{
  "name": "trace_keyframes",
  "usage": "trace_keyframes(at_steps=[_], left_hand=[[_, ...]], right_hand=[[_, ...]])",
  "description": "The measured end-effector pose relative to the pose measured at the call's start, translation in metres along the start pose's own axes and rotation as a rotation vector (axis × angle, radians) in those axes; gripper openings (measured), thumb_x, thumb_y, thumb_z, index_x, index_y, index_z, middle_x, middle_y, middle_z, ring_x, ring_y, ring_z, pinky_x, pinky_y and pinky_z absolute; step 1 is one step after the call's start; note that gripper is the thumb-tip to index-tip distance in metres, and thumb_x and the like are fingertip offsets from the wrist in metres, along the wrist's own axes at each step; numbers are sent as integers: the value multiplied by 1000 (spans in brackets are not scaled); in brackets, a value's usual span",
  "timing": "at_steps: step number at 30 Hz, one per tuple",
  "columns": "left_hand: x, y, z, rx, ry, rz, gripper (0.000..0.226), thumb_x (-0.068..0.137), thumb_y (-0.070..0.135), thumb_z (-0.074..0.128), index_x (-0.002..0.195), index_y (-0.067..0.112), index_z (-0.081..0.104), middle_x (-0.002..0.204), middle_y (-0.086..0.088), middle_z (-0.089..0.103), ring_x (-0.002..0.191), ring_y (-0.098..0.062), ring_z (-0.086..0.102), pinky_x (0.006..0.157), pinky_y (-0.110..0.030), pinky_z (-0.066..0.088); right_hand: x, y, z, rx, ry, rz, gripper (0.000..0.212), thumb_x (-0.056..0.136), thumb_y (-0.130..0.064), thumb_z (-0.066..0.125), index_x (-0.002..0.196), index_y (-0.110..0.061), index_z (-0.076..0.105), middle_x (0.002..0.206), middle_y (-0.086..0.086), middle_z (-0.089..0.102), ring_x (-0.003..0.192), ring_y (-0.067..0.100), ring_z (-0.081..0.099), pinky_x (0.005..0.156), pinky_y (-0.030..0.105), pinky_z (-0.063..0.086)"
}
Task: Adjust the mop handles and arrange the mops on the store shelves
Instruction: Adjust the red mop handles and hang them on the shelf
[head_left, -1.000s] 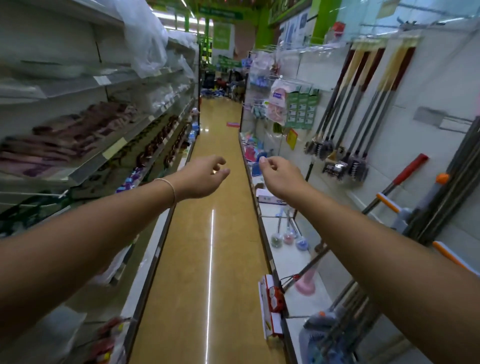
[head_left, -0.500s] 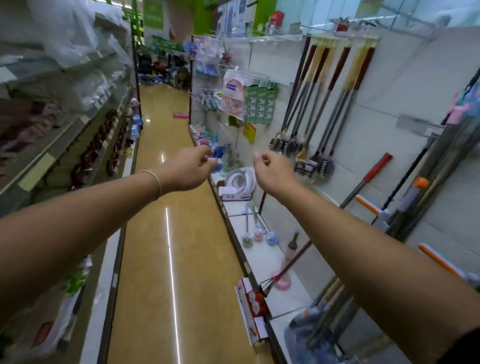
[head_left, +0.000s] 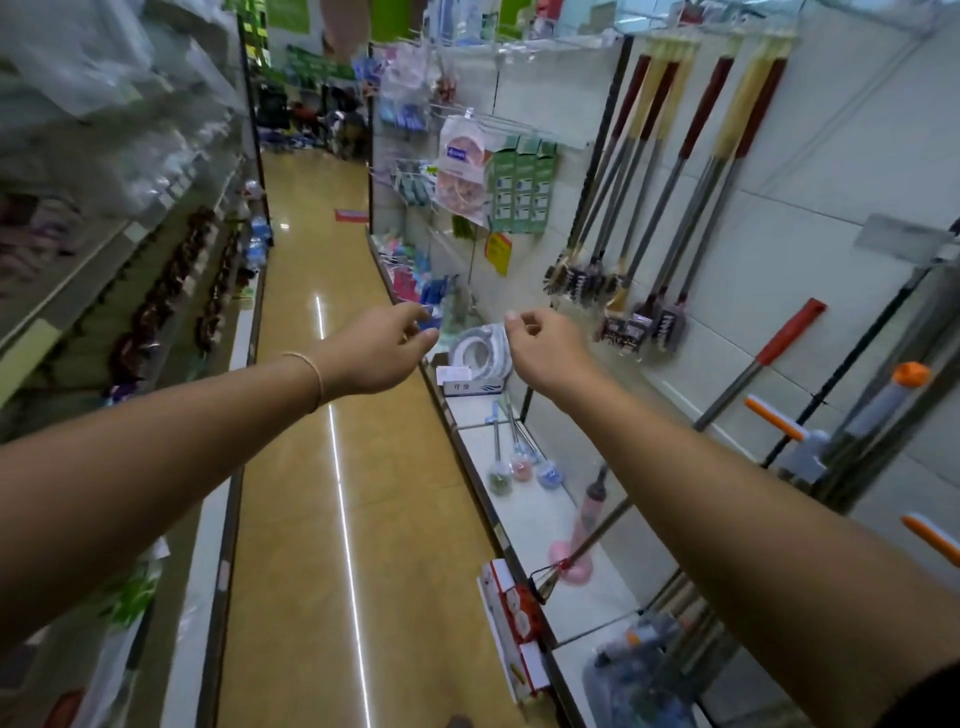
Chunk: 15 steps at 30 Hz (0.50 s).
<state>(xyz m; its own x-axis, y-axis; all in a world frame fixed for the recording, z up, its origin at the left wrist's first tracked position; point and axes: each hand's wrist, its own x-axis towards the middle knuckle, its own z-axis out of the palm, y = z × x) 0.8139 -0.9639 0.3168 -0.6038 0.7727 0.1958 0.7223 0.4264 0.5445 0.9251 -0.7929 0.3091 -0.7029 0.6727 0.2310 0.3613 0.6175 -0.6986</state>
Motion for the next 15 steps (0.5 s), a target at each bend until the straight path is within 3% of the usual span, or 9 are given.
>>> trace_keyframes(at_steps=[6,12,15], left_hand=[[65,-11,16,6,-16,23,44,103,36,43,141,15,45,128,-8,60,111,-20,57,85,-28,45],[156,3,43,36,-20,72,38,103,35,42,132,12,53,124,-9,62,106,-21,59,83,-28,44],[202,16,61,44,-43,112,40,103,36,41,133,12,52,123,-8,63,104,-20,59,83,-28,45]], right_hand=[[62,19,14,26,9,1,44,102,-43,44,126,-11,62,122,8,66,111,24,60,97,39,49],[135,52,2,-6,32,24,41,102,-42,45,120,-12,65,118,6,67,109,25,61,90,34,47],[170,74,-16,-11,45,61,41,101,-44,44,119,-13,65,119,6,67,110,25,61,94,37,48]])
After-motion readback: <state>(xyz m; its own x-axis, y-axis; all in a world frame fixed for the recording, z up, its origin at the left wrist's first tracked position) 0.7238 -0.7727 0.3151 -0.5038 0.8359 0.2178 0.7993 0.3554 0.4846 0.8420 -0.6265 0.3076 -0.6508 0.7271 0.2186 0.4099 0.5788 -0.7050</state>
